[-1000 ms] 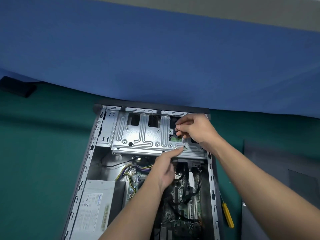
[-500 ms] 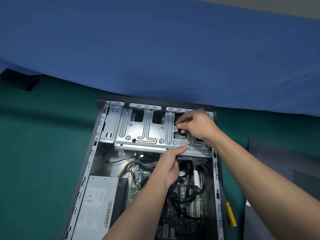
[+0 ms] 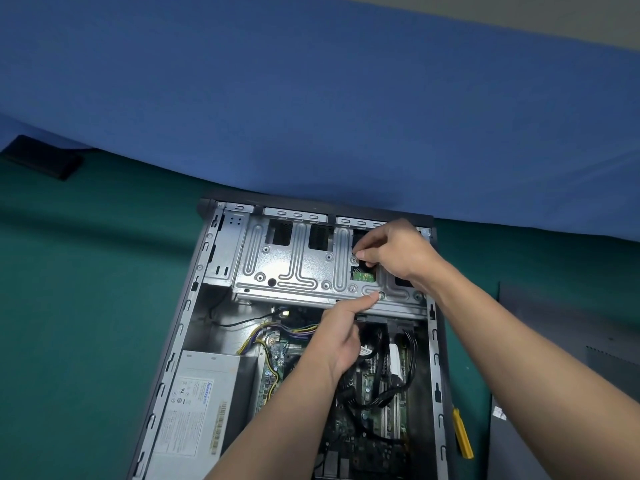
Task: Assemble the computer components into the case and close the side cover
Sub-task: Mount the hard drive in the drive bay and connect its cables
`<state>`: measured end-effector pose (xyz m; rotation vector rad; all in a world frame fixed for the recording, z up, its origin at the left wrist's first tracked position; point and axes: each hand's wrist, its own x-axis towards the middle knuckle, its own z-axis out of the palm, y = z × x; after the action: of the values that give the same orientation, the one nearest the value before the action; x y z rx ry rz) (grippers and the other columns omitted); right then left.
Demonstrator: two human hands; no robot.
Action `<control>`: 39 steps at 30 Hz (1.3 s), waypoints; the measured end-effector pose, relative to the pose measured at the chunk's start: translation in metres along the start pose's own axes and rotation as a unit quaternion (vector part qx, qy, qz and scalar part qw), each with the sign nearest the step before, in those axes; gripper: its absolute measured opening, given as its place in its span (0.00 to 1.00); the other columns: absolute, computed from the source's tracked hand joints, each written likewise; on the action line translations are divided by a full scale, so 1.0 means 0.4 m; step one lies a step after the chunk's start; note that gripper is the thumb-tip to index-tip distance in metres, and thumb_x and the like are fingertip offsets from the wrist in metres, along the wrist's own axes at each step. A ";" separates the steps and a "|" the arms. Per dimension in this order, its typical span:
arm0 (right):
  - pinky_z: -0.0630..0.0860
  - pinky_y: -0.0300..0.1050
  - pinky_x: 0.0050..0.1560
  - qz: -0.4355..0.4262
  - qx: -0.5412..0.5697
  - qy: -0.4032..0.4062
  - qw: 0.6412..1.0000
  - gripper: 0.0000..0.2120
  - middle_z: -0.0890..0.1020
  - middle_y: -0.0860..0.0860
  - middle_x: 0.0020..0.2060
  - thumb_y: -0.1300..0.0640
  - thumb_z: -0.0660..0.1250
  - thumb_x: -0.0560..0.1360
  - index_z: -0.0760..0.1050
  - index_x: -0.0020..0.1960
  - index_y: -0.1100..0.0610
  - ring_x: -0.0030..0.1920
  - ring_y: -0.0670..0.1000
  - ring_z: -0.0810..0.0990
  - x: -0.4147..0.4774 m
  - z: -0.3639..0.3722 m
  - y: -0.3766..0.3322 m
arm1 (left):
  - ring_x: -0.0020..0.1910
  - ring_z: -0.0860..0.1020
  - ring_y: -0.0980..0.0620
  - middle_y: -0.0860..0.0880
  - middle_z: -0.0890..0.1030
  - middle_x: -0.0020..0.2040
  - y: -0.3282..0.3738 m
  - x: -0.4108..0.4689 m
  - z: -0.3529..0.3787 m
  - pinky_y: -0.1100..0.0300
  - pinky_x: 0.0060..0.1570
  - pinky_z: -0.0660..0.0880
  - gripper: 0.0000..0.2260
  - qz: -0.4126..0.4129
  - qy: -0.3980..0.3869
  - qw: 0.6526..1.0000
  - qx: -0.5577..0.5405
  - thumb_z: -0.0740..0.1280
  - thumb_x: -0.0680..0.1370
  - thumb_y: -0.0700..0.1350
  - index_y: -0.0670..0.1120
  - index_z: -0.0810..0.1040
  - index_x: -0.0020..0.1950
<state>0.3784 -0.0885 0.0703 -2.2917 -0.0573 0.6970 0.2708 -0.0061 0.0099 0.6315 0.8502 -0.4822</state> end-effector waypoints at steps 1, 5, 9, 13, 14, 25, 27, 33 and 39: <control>0.76 0.41 0.39 0.000 -0.003 0.000 1.000 0.09 0.81 0.46 0.25 0.61 0.73 0.71 0.81 0.35 0.50 0.30 0.45 0.78 0.001 0.001 -0.001 | 0.67 0.63 0.53 0.54 0.77 0.40 -0.001 0.001 -0.001 0.52 0.74 0.48 0.09 0.002 -0.002 1.000 0.001 0.74 0.71 0.37 0.42 0.77 0.49; 0.78 0.44 0.42 0.002 -0.022 -0.006 1.000 0.10 0.82 0.47 0.26 0.61 0.73 0.71 0.80 0.33 0.49 0.32 0.47 0.79 0.005 0.002 -0.005 | 0.64 0.65 0.54 0.51 0.81 0.48 -0.005 0.007 -0.003 0.54 0.74 0.48 0.13 0.004 -0.008 1.000 -0.007 0.74 0.71 0.37 0.39 0.78 0.54; 0.76 0.40 0.36 0.006 -0.037 -0.005 0.999 0.09 0.82 0.47 0.28 0.61 0.73 0.71 0.80 0.34 0.51 0.32 0.46 0.81 0.008 0.005 -0.009 | 0.66 0.65 0.54 0.48 0.81 0.55 -0.006 0.010 -0.003 0.55 0.74 0.47 0.17 0.009 -0.003 1.000 -0.017 0.74 0.70 0.37 0.38 0.77 0.58; 0.71 0.36 0.32 0.004 -0.058 -0.002 0.998 0.09 0.82 0.47 0.32 0.60 0.72 0.72 0.79 0.35 0.50 0.34 0.46 0.80 0.011 0.011 -0.012 | 0.62 0.64 0.55 0.50 0.80 0.49 -0.003 0.008 -0.002 0.56 0.74 0.46 0.16 -0.004 -0.009 1.000 -0.016 0.74 0.70 0.37 0.38 0.77 0.55; 0.70 0.35 0.32 0.005 -0.063 -0.003 0.998 0.09 0.82 0.47 0.33 0.60 0.72 0.72 0.79 0.35 0.50 0.35 0.46 0.80 0.012 0.012 -0.014 | 0.61 0.64 0.56 0.51 0.80 0.48 -0.003 0.007 -0.001 0.56 0.74 0.47 0.15 -0.007 -0.007 1.000 -0.016 0.74 0.70 0.37 0.38 0.77 0.55; 0.72 0.36 0.35 -0.014 -0.138 0.010 0.990 0.10 0.80 0.44 0.34 0.60 0.70 0.73 0.76 0.35 0.49 0.37 0.43 0.78 0.015 0.021 -0.019 | 0.73 0.58 0.52 0.54 0.76 0.56 0.006 -0.008 0.006 0.54 0.74 0.45 0.11 0.002 0.017 1.000 -0.025 0.74 0.70 0.36 0.40 0.76 0.50; 0.73 0.38 0.35 -0.013 -0.122 0.030 0.992 0.09 0.81 0.47 0.36 0.60 0.71 0.72 0.75 0.38 0.49 0.37 0.47 0.80 0.012 0.021 -0.013 | 0.76 0.55 0.49 0.52 0.73 0.62 0.006 -0.007 0.005 0.54 0.75 0.45 0.11 -0.001 0.019 0.999 -0.030 0.74 0.70 0.37 0.41 0.75 0.49; 0.70 0.36 0.34 -0.037 -0.090 0.051 0.994 0.10 0.80 0.44 0.32 0.62 0.70 0.71 0.76 0.35 0.49 0.36 0.46 0.79 -0.002 0.027 -0.002 | 0.75 0.57 0.50 0.47 0.77 0.62 0.001 0.004 0.005 0.55 0.74 0.46 0.17 0.004 0.015 1.000 -0.018 0.75 0.68 0.37 0.38 0.77 0.55; 0.71 0.37 0.41 -0.041 -0.094 0.045 0.994 0.07 0.81 0.43 0.35 0.60 0.69 0.72 0.80 0.38 0.49 0.41 0.46 0.79 -0.012 0.028 0.002 | 0.74 0.60 0.51 0.45 0.77 0.64 -0.002 0.006 0.004 0.55 0.74 0.46 0.23 0.020 0.008 1.000 -0.011 0.75 0.67 0.38 0.36 0.77 0.61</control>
<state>0.3688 -0.0829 0.0655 -2.4816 -0.1815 0.5666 0.2725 -0.0080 0.0086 0.6316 0.8564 -0.4313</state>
